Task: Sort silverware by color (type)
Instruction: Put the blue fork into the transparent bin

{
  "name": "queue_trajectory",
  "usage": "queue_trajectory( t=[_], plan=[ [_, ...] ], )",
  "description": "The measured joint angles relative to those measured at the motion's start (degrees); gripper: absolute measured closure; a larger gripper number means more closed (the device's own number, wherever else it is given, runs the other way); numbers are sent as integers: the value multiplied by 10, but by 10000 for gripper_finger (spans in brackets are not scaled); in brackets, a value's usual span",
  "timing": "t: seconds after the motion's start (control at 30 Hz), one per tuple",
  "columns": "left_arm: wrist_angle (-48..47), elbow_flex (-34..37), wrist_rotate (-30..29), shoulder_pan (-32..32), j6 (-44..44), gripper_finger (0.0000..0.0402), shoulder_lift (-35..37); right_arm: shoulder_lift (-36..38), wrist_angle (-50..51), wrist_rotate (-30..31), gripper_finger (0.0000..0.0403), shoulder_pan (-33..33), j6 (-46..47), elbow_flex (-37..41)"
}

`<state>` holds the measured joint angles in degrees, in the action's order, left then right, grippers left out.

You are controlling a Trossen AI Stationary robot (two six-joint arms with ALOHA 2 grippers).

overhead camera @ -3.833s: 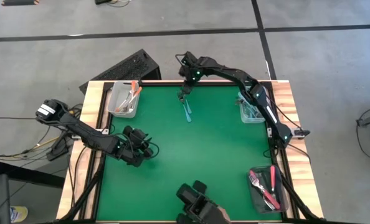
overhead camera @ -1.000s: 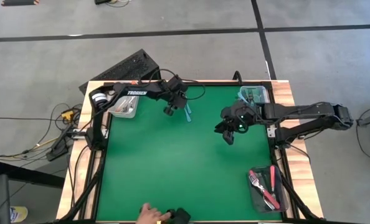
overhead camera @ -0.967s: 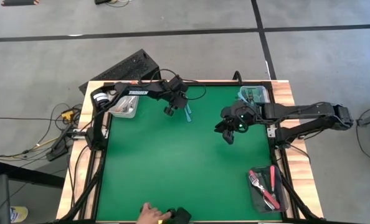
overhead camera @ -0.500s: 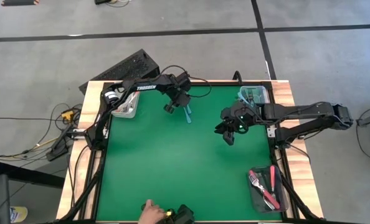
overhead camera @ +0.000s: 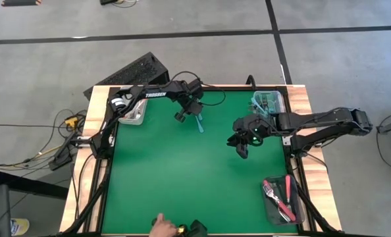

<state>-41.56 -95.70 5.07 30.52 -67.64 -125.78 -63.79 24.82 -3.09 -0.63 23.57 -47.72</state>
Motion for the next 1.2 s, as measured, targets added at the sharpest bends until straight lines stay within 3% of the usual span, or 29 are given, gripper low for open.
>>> queue_trajectory(
  t=[0.13, 0.4, 0.53, 0.67, 1.03, 1.2],
  plan=[
    [-6, 0, 11, -3, 6, 363, 0, 0, 0, 1, 281, 6, 0, 0],
    [13, 0, -4, -6, -4, 274, 0, 0, 4, 3, 281, 14, 4, 0],
    [23, 0, 9, -5, -17, 254, 0, 0, 4, 4, 281, 14, 14, 0],
    [17, 0, 23, -6, -24, 266, 0, 0, 4, 4, 281, 14, 16, 0],
    [-36, 0, 41, -5, -17, 359, 1, 0, -5, 4, 281, 13, 16, 0],
    [-81, -2, 37, -15, -2, 382, 2, 0, -5, 4, 281, 12, 15, 0]
  ],
)
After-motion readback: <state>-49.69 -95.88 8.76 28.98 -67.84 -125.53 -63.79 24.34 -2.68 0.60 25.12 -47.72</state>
